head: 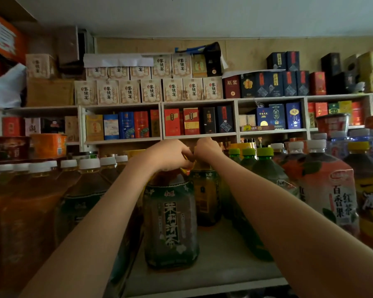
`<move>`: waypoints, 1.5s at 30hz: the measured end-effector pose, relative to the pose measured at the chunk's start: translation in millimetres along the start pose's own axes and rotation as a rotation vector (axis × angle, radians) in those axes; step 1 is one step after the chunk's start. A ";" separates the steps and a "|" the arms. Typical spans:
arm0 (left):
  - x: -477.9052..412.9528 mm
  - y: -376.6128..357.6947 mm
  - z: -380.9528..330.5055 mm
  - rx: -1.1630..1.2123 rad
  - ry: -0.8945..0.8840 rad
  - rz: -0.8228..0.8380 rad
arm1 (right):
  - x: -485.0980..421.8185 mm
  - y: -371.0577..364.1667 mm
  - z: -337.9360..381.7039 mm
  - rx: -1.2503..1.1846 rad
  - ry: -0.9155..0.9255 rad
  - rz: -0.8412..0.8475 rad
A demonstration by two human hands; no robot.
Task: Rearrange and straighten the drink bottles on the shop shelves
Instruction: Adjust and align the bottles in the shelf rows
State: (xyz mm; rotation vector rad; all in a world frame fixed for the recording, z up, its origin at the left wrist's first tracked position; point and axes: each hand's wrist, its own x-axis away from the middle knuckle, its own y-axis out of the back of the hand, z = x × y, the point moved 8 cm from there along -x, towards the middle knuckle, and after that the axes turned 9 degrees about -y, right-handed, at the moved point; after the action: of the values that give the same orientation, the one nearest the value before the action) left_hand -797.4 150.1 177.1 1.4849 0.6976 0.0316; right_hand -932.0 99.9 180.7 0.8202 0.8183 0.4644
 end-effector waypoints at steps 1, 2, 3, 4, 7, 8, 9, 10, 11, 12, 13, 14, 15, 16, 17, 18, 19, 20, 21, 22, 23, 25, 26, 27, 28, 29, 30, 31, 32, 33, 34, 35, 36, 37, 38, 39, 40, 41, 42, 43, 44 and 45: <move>-1.1 -1.6 1.1 -0.019 -0.001 0.011 | -0.6 1.2 0.6 -0.001 0.001 -0.004; -2.2 -2.4 2.8 -0.026 0.001 0.019 | -1.1 2.5 0.7 -0.002 0.000 -0.009; -3.0 -3.0 3.9 -0.034 0.004 0.027 | -1.2 3.8 0.8 0.004 -0.002 -0.015; -4.3 -3.2 4.7 -0.047 0.006 0.034 | -1.8 5.0 1.0 0.013 -0.003 -0.021; -6.1 -1.2 8.3 -0.054 0.011 0.022 | -3.2 4.0 3.2 0.035 -0.007 -0.023; -5.0 1.1 9.3 -0.026 0.007 -0.011 | -4.0 2.5 3.5 0.041 -0.010 -0.027; -3.8 4.5 10.2 0.004 -0.003 -0.060 | -4.5 1.0 3.6 0.048 -0.013 -0.034; -2.6 6.9 11.3 0.028 -0.009 -0.106 | -4.8 -0.4 2.7 0.054 -0.018 -0.039; -1.5 7.1 12.7 0.037 -0.007 -0.126 | -4.5 -1.7 1.7 0.061 -0.020 -0.040; -1.0 5.5 14.5 0.028 0.005 -0.126 | -4.1 -2.1 1.3 0.070 -0.017 -0.037; -1.5 2.9 17.3 0.003 0.030 -0.116 | -3.6 -2.6 1.2 0.083 -0.014 -0.022; -2.1 1.7 20.5 -0.037 0.064 -0.117 | -3.0 -3.1 0.7 0.091 -0.012 -0.001; -2.6 2.9 22.5 -0.087 0.098 -0.137 | -2.3 -4.0 -0.2 0.096 -0.015 0.018; -1.2 7.0 22.6 -0.147 0.123 -0.183 | -1.4 -4.8 -1.3 0.099 -0.016 0.029; 1.1 12.4 21.0 -0.206 0.139 -0.246 | 0.0 -5.5 -1.7 0.099 -0.016 0.035; 4.4 17.8 17.8 -0.265 0.146 -0.316 | 0.8 -5.8 -2.1 0.096 -0.016 0.036; 7.9 22.0 13.9 -0.312 0.144 -0.382 | 1.4 -6.3 -3.2 0.091 -0.021 0.036; 12.3 25.4 9.2 -0.344 0.134 -0.435 | 1.8 -6.7 -4.2 0.082 -0.025 0.037; 15.3 26.7 6.5 -0.356 0.126 -0.463 | 2.3 -6.8 -5.2 0.067 -0.033 0.038; 16.9 27.1 5.1 -0.358 0.117 -0.475 | 2.1 -7.3 -6.6 0.044 -0.042 0.035; 17.4 27.3 5.9 -0.349 0.113 -0.477 | 2.0 -7.1 -7.8 0.012 -0.052 0.025; 17.6 28.4 7.6 -0.324 0.104 -0.469 | 1.9 -5.5 -11.6 -0.046 -0.071 -0.029; 17.5 28.7 7.5 -0.311 0.090 -0.468 | 2.8 -4.5 -13.3 -0.061 -0.080 -0.061; 16.5 28.0 6.8 -0.294 0.072 -0.466 | 3.9 -3.5 -13.8 -0.065 -0.081 -0.087; 15.4 26.8 5.5 -0.273 0.049 -0.462 | 4.8 -2.9 -13.6 -0.061 -0.078 -0.107; 14.0 24.9 4.2 -0.250 0.031 -0.458 | 6.0 -2.7 -13.1 -0.054 -0.077 -0.115; 12.5 22.9 3.6 -0.232 0.020 -0.455 | 6.7 -2.2 -12.3 -0.048 -0.074 -0.117; 11.4 21.0 3.7 -0.222 0.018 -0.452 | 6.9 -1.4 -11.4 -0.041 -0.073 -0.114; 10.4 19.6 4.6 -0.216 0.022 -0.451 | 6.9 -0.7 -10.9 -0.032 -0.074 -0.104; 10.1 18.0 6.0 -0.208 0.024 -0.451 | 7.6 0.7 -10.4 -0.022 -0.075 -0.091; 10.3 16.3 6.5 -0.197 0.022 -0.455 | 8.3 1.4 -10.6 -0.006 -0.073 -0.076; 10.8 15.2 6.6 -0.188 0.016 -0.464 | 8.9 1.3 -10.3 0.012 -0.066 -0.057; 11.6 14.3 5.9 -0.186 0.007 -0.474 | 10.0 -0.1 -10.0 0.027 -0.059 -0.033; 12.8 13.7 4.7 -0.187 -0.001 -0.485 | 11.8 -2.2 -10.2 0.038 -0.054 -0.008; 13.9 12.9 4.1 -0.190 -0.005 -0.494 | 13.7 -4.2 -10.7 0.050 -0.051 0.003; 15.5 12.7 3.4 -0.200 -0.004 -0.505 | 16.2 -5.0 -10.9 0.069 -0.050 -0.003; 17.5 13.2 2.3 -0.227 -0.001 -0.521 | 19.1 -3.8 -10.1 0.083 -0.047 -0.023; 19.9 14.7 -0.3 -0.281 0.003 -0.540 | 23.0 -1.1 -7.4 0.086 -0.032 -0.053; 22.1 16.4 -5.7 -0.365 0.008 -0.562 | 27.7 3.0 -4.2 0.083 -0.008 -0.084; 23.5 16.8 -12.6 -0.460 0.011 -0.571 | 33.1 8.1 0.3 0.087 0.027 -0.111; 23.2 15.8 -20.4 -0.545 0.012 -0.565 | 38.5 13.6 4.4 0.104 0.066 -0.126; 22.0 13.5 -28.4 -0.599 0.011 -0.548 | 44.4 19.9 7.1 0.135 0.107 -0.129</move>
State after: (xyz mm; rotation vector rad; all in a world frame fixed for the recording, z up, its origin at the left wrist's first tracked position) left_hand -786.9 186.5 182.4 0.6948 0.9829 -0.1591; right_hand -900.5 137.5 179.2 0.8661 1.0036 0.3435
